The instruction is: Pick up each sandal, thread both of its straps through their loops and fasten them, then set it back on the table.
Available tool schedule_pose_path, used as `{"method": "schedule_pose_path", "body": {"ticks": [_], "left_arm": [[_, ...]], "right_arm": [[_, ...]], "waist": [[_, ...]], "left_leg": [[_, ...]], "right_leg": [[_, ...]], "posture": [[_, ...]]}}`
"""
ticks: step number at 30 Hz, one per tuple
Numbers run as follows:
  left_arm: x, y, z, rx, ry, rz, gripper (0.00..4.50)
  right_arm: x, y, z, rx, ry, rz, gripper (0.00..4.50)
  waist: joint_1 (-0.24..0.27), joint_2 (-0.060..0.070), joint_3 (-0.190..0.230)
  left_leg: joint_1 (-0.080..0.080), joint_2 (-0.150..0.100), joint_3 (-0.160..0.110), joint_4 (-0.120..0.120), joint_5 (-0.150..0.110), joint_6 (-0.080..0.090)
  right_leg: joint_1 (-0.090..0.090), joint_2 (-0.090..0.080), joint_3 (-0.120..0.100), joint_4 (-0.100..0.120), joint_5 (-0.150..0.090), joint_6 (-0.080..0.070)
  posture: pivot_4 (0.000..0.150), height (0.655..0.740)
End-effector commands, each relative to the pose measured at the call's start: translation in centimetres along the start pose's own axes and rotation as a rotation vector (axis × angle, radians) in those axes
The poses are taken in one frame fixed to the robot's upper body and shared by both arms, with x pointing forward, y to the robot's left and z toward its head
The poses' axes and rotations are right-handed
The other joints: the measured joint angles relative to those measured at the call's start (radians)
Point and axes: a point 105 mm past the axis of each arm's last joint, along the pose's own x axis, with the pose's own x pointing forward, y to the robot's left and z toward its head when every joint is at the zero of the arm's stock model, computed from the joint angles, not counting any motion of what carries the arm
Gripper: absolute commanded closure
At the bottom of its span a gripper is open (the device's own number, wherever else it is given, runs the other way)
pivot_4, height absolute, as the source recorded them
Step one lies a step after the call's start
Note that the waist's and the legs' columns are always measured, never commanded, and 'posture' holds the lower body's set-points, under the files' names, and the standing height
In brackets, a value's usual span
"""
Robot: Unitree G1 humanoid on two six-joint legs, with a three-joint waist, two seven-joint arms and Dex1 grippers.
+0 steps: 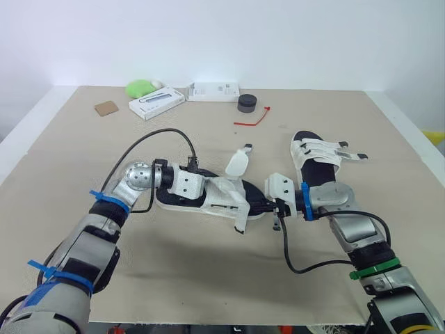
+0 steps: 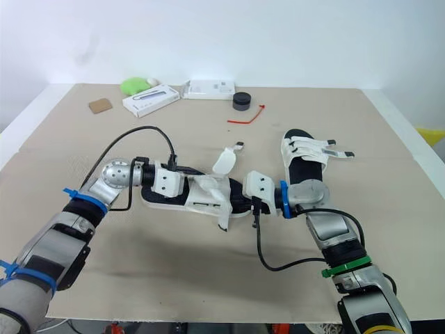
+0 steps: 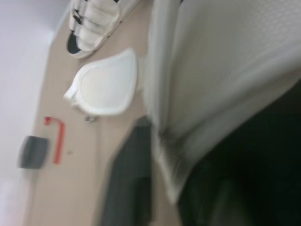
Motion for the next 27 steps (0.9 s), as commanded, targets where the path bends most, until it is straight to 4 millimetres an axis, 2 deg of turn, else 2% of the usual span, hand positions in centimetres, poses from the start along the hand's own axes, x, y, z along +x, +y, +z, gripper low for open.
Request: {"method": "schedule_pose_path", "body": {"ticks": [1,4,9,12,17,21,27], "left_arm": [[-1.1,1.4,1.6,0.014,-0.054,0.015,1.42],[-2.1,1.7,2.1,0.016,-0.061,0.012,0.11],[-4.4,3.1,3.2,-0.118,-0.097,0.034,0.11],[-5.7,3.3,4.8,-0.344,-0.164,-0.001,0.11],[-6.5,2.6,7.8,-0.657,-0.245,-0.112,0.11],[-5.8,2.2,9.2,-0.723,-0.269,-0.155,0.11],[-3.3,1.9,8.3,-0.682,-0.226,-0.173,0.11]], "right_arm": [[0.2,0.1,-0.6,0.000,0.029,0.012,4.50],[0.1,0.1,-0.6,-0.002,0.033,0.011,4.50],[0.0,-0.1,-0.6,-0.005,0.036,0.011,4.50],[0.0,-0.1,-0.6,-0.008,0.036,0.014,4.50],[0.1,-0.2,-0.5,-0.010,0.033,0.016,4.50],[0.3,-0.3,-0.4,-0.011,0.028,0.021,4.50],[0.5,-0.4,-0.2,-0.019,0.023,0.025,4.50]], "waist": [[0.000,0.000,0.000],[-0.001,0.000,0.000],[0.000,0.000,0.000],[-0.002,0.000,0.000],[-0.004,0.000,0.000],[-0.004,0.000,0.000],[-0.003,0.000,0.000]], "left_leg": [[0.000,0.000,0.000,0.000,0.000,0.000],[0.000,0.000,0.000,0.000,0.000,0.000],[0.001,0.001,-0.001,0.000,0.000,0.000],[0.000,0.001,-0.001,0.000,0.000,0.000],[0.001,0.002,-0.002,0.001,0.000,0.000],[0.001,0.002,-0.002,0.002,0.000,0.000],[0.002,0.002,-0.002,0.002,0.000,-0.001]], "right_leg": [[0.000,0.000,0.000,0.000,0.000,0.000],[0.000,0.000,0.000,0.000,0.000,0.000],[0.000,0.001,0.000,0.000,0.000,0.000],[0.000,0.001,0.000,0.000,0.000,0.000],[0.000,0.001,0.001,0.001,-0.004,0.005],[0.000,0.002,0.001,0.001,-0.004,0.005],[0.000,0.004,0.001,0.001,-0.003,0.003]], "posture": [[0.150,0.7400],[0.150,0.7400],[0.150,0.7400],[0.150,0.7400],[0.150,0.7400],[0.150,0.7400],[0.150,0.7400]]}}
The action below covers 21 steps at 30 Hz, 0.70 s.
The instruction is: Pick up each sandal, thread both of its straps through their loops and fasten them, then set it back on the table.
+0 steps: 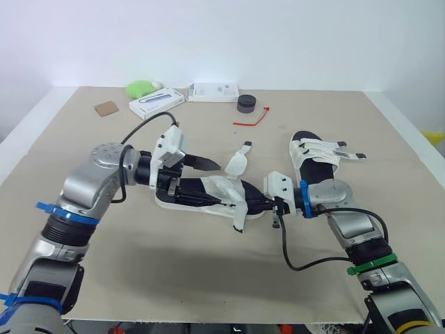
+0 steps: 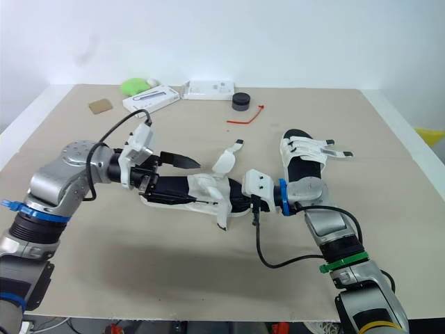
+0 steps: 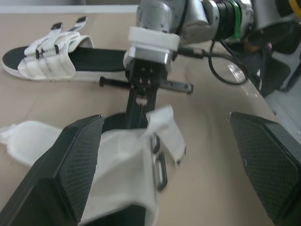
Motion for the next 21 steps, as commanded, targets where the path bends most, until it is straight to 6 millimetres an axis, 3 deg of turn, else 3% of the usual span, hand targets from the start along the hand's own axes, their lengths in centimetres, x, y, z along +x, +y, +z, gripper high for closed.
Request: {"method": "schedule_pose_path", "body": {"ticks": [1,4,9,15,21], "left_arm": [[0.9,0.9,-0.4,0.072,0.057,0.000,0.11],[1.4,1.2,-1.8,0.079,0.127,-0.034,0.11],[1.7,0.9,-2.6,0.075,0.179,-0.100,0.11],[1.5,0.2,-1.5,0.086,0.149,-0.165,0.11],[1.7,-1.3,-1.7,0.076,0.163,-0.235,0.11]], "right_arm": [[0.1,0.1,-0.1,-0.006,0.016,0.017,4.50],[0.1,0.1,0.0,-0.010,0.015,0.016,4.50],[0.0,0.2,0.0,-0.011,0.017,0.015,4.50],[-0.1,0.3,-0.1,-0.008,0.020,0.011,4.50],[0.0,0.4,-0.2,-0.008,0.021,0.014,4.50]], "waist": [[0.000,0.000,0.000],[0.000,0.000,0.000],[0.000,0.000,0.000],[0.000,0.000,0.000],[0.000,0.000,0.000]], "left_leg": [[0.000,0.000,0.000,0.000,0.000,0.000],[0.000,0.000,0.001,0.000,0.000,0.000],[-0.001,0.000,0.002,0.000,0.000,0.000],[-0.001,0.000,0.002,0.000,0.000,0.000],[-0.001,0.000,0.002,0.000,0.000,0.000]], "right_leg": [[0.000,0.001,0.000,0.000,0.000,0.000],[0.000,0.001,0.000,0.000,0.001,-0.001],[0.000,0.002,0.000,0.000,0.000,-0.002],[0.000,0.002,0.000,0.000,0.000,-0.001],[0.000,0.002,0.000,0.000,0.000,-0.001]], "posture": [[0.150,0.7400],[0.150,0.7400],[0.150,0.7400],[0.150,0.7400],[0.150,0.7400]]}}
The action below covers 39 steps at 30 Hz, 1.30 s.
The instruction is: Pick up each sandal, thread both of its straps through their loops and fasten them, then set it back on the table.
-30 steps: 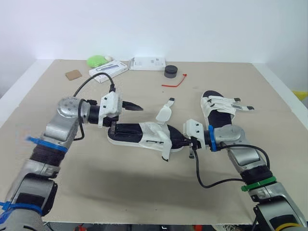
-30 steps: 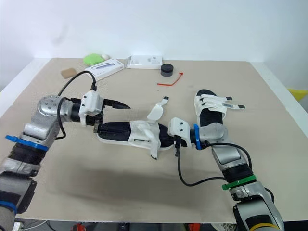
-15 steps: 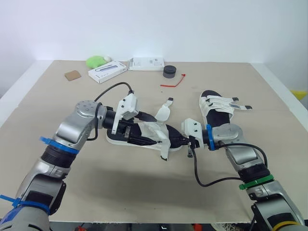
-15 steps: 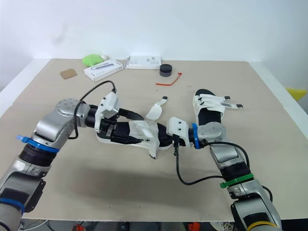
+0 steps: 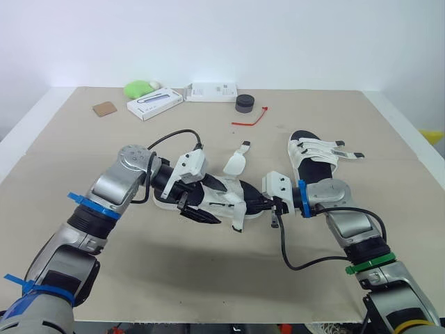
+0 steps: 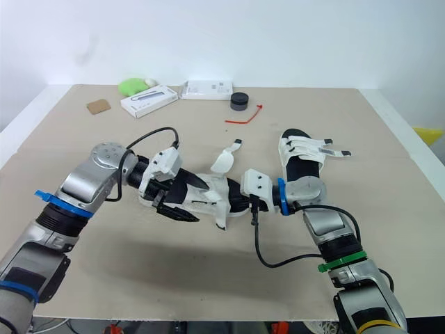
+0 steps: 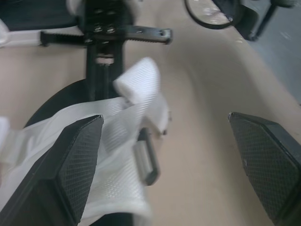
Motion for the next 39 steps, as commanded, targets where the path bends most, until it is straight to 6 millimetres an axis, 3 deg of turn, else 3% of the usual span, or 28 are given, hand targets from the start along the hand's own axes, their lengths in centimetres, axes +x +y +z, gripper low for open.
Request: {"method": "schedule_pose_path", "body": {"ticks": [1,11,23,26,31,39], "left_arm": [[0.1,-0.7,1.1,0.016,-0.033,-0.023,0.11],[0.8,-2.2,2.7,-0.134,-0.117,-0.116,0.11],[1.5,-4.0,1.0,-0.212,-0.049,-0.203,0.11],[1.7,-5.5,1.7,-0.217,-0.069,-0.281,0.11],[1.5,-6.1,1.8,-0.206,-0.056,-0.309,0.11],[1.1,-5.6,-1.0,-0.128,0.085,-0.261,0.11]], "right_arm": [[0.0,0.3,-0.2,-0.003,0.018,0.007,4.50],[0.3,0.4,-0.1,-0.010,0.013,0.015,4.50],[0.2,0.3,-0.2,-0.015,0.019,0.013,4.50],[0.1,0.4,-0.2,-0.016,0.020,0.013,4.50],[0.0,0.3,-0.3,-0.017,0.026,0.011,4.50],[0.1,0.2,-0.3,-0.018,0.025,0.010,4.50]], "waist": [[0.000,0.000,0.000],[0.000,0.000,0.000],[0.000,0.000,0.000],[0.000,0.000,0.000],[0.000,0.000,0.000],[0.000,0.000,0.000]], "left_leg": [[0.000,0.000,0.000,0.000,0.000,0.000],[0.000,0.000,0.000,0.000,0.000,0.000],[0.000,0.001,-0.001,0.000,0.000,0.000],[0.000,0.000,-0.001,0.000,0.000,0.000],[0.000,0.001,0.000,0.000,-0.001,0.001],[0.000,0.001,0.000,0.000,-0.001,0.001]], "right_leg": [[0.000,0.000,0.000,0.000,0.000,0.000],[0.000,0.000,0.000,0.000,0.000,0.000],[0.000,0.001,0.000,0.000,0.000,0.000],[0.000,0.000,0.000,0.000,0.000,0.000],[0.000,0.000,0.001,0.000,-0.001,0.000],[0.000,0.001,0.000,0.000,-0.001,0.000]], "posture": [[0.150,0.7400],[0.150,0.7400],[0.150,0.7400],[0.150,0.7400],[0.150,0.7400],[0.150,0.7400]]}}
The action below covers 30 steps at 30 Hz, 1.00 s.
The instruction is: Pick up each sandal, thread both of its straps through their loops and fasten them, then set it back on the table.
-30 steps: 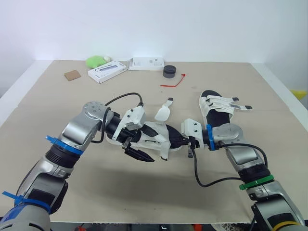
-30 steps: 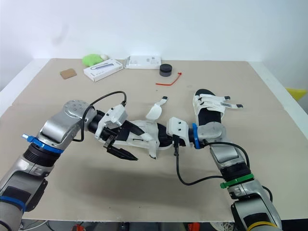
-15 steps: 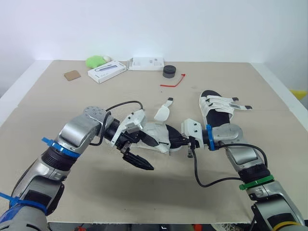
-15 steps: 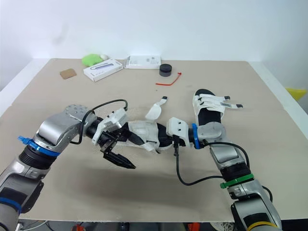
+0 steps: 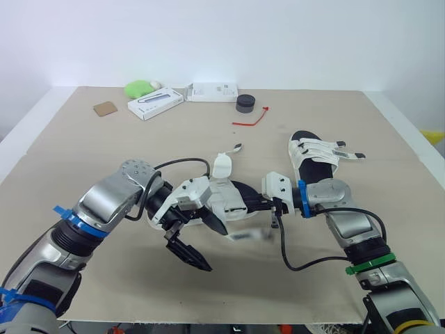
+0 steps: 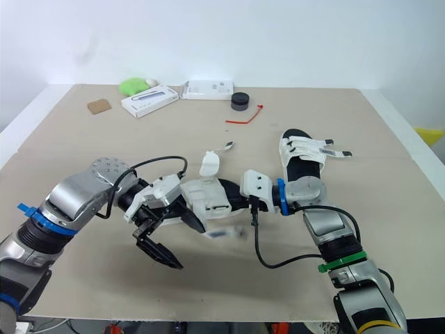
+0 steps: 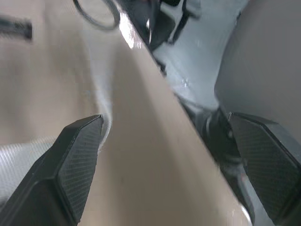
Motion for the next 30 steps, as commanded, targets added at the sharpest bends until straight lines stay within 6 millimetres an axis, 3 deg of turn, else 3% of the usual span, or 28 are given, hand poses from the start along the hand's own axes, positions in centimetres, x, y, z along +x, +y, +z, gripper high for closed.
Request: {"method": "schedule_pose_path", "body": {"ticks": [1,5,9,15,19,22,24,27,30], "left_arm": [[-0.3,0.8,-1.2,0.080,0.081,0.045,0.11],[-0.2,2.4,-1.8,0.183,0.114,0.130,0.11],[0.0,2.7,-0.6,0.245,0.049,0.159,0.11],[-2.0,-0.2,1.1,0.104,-0.084,0.082,0.11],[-3.5,-2.8,1.1,-0.076,-0.140,0.030,0.11],[-4.2,-4.3,0.5,-0.193,-0.159,0.008,0.11],[-4.0,-4.8,-1.2,-0.285,-0.145,0.033,0.11],[-3.2,-4.3,-3.4,-0.321,-0.121,0.119,0.11],[-2.1,-3.6,-4.2,-0.327,-0.151,0.186,0.11]], "right_arm": [[0.1,0.1,-0.3,-0.001,0.022,0.010,4.50],[0.1,0.1,-0.3,-0.001,0.020,0.011,4.50],[0.1,0.1,-0.3,0.000,0.024,0.012,4.50],[-0.1,0.1,-0.4,0.003,0.028,0.013,4.50],[-0.1,0.1,-0.4,0.004,0.028,0.015,4.50],[0.0,0.2,-0.4,0.004,0.027,0.017,4.50],[0.1,0.1,-0.4,0.004,0.025,0.018,4.50],[0.2,0.1,-0.4,0.004,0.024,0.021,4.50],[0.3,0.1,-0.3,0.003,0.021,0.025,4.50]], "waist": [[0.000,0.000,0.000],[0.001,0.000,0.000],[0.001,0.000,0.000],[0.000,0.000,0.000],[-0.001,0.000,0.000],[-0.001,0.000,0.000],[-0.001,0.000,0.000],[-0.001,0.000,0.000],[0.000,0.000,0.000]], "left_leg": [[0.000,0.000,0.000,0.000,0.000,0.000],[0.000,0.000,0.000,0.000,0.000,0.000],[0.000,0.000,0.001,0.000,0.000,0.000],[0.000,0.000,0.000,0.000,0.000,0.000],[0.000,0.002,0.000,0.000,0.000,0.000],[0.001,0.003,-0.001,0.000,0.000,0.001],[0.001,0.003,-0.001,0.000,0.000,0.001],[0.002,0.003,-0.001,0.000,0.000,0.001],[0.001,0.003,-0.001,0.000,0.000,0.000]], "right_leg": [[0.000,0.000,0.000,0.000,0.000,0.000],[0.000,0.000,0.000,0.000,0.000,0.000],[0.000,-0.001,0.001,0.000,0.001,0.000],[0.000,0.000,0.001,0.000,0.000,0.000],[0.000,0.001,0.000,0.000,0.000,0.000],[0.000,0.001,0.001,0.000,0.000,0.000],[0.000,0.001,0.001,0.000,0.000,0.000],[0.000,0.001,0.001,0.000,-0.001,0.000],[0.000,0.001,0.001,0.000,0.000,0.000]], "posture": [[0.150,0.7400],[0.150,0.7400],[0.150,0.7400],[0.150,0.7400],[0.150,0.7400],[0.150,0.7400],[0.150,0.7400],[0.150,0.7400],[0.150,0.7400]]}}
